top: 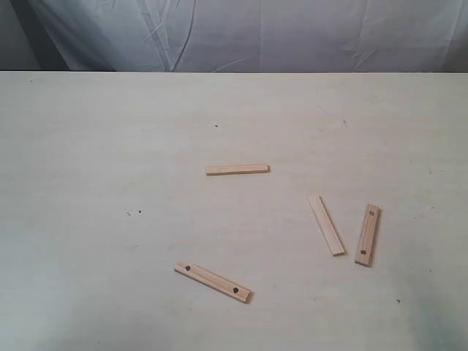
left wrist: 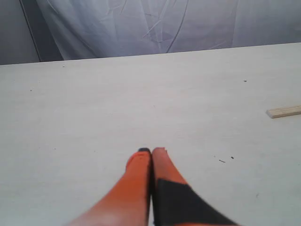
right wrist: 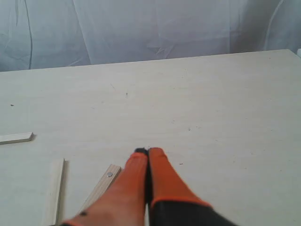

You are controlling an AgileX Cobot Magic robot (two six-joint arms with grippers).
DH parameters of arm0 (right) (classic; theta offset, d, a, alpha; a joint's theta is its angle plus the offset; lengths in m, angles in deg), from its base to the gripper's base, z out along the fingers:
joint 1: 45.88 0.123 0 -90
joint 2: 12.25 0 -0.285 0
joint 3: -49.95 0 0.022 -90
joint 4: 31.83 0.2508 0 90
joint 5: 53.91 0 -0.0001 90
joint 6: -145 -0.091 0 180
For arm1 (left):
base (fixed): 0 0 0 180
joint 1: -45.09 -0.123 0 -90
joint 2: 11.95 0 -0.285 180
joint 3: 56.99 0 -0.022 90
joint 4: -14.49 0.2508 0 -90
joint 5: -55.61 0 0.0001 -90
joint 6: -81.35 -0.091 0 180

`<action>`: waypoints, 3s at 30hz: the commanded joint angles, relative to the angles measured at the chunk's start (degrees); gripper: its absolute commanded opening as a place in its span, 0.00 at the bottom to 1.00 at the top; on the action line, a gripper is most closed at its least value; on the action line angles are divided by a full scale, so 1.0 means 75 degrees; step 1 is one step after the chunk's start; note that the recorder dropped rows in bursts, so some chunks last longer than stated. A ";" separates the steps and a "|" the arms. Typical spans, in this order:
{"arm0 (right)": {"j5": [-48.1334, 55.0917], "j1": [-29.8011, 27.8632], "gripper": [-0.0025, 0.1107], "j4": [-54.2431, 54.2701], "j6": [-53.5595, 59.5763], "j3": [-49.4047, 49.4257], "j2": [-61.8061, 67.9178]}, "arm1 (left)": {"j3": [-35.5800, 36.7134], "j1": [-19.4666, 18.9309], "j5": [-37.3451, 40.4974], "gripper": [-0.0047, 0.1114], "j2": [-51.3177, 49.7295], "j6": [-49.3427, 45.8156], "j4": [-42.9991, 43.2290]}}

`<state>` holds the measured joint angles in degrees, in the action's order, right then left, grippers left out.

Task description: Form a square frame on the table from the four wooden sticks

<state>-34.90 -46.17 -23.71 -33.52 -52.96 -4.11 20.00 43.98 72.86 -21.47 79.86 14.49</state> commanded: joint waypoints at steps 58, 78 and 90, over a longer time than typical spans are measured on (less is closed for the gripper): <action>0.0961 -0.0049 0.01 -0.0447 0.0543 -0.3401 0.1780 | 0.0029 -0.0004 -0.0105 0.04 0.0047 0.0005 -0.0052; 0.2882 -0.0049 0.01 -0.0010 0.0349 -0.4636 0.5126 | 0.0029 -0.0004 -0.0105 0.04 0.0047 0.0005 -0.0052; 0.3616 0.0060 0.01 0.1238 0.0315 -0.5832 0.8466 | 0.0029 -0.0004 -0.0105 0.04 0.0047 0.0005 -0.0052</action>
<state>-7.83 -46.17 -15.60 -31.04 -95.64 55.95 20.00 43.98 72.86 -21.47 79.86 14.49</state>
